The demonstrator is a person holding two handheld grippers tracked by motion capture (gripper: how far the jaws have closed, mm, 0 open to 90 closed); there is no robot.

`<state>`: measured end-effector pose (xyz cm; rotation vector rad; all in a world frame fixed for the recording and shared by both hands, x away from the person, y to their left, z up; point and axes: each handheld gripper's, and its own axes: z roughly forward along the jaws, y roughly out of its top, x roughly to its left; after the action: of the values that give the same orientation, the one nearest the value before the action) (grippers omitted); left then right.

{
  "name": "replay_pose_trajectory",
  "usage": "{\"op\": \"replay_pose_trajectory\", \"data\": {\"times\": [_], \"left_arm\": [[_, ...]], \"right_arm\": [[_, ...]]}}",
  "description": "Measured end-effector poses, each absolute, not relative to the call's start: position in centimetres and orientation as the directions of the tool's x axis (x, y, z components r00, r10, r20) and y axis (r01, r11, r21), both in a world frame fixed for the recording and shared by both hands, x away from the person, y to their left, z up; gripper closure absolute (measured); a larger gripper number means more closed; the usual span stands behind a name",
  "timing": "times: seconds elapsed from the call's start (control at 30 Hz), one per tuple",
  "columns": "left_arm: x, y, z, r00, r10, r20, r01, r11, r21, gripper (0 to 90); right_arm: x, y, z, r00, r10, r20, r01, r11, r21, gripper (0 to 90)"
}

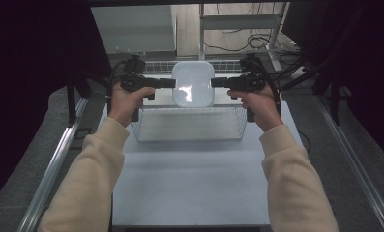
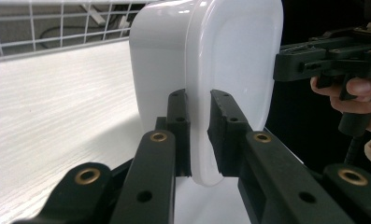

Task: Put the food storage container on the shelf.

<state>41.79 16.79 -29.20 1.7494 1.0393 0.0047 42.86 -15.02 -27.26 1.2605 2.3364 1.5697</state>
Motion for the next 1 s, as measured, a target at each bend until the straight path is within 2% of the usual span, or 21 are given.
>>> {"op": "replay_pose_trajectory", "data": {"times": [0.33, 0.67, 1.0], "left_arm": [[44.1, 17.1, -29.9, 0.577, 0.605, -0.548, 0.691, -0.005, 0.723, 79.3], [46.8, 17.5, -31.0, 0.503, 0.584, -0.637, 0.755, 0.063, 0.653, 72.2], [47.9, 17.5, -32.3, 0.493, 0.565, -0.661, 0.75, 0.108, 0.652, 65.7]], "right_arm": [[45.6, -15.0, -28.2, -0.609, 0.65, 0.455, 0.662, 0.101, 0.742, 76.6], [48.1, -14.1, -29.0, -0.515, 0.68, 0.523, 0.728, 0.025, 0.685, 69.7], [48.9, -14.1, -30.0, -0.473, 0.668, 0.574, 0.758, -0.024, 0.652, 66.0]]}}
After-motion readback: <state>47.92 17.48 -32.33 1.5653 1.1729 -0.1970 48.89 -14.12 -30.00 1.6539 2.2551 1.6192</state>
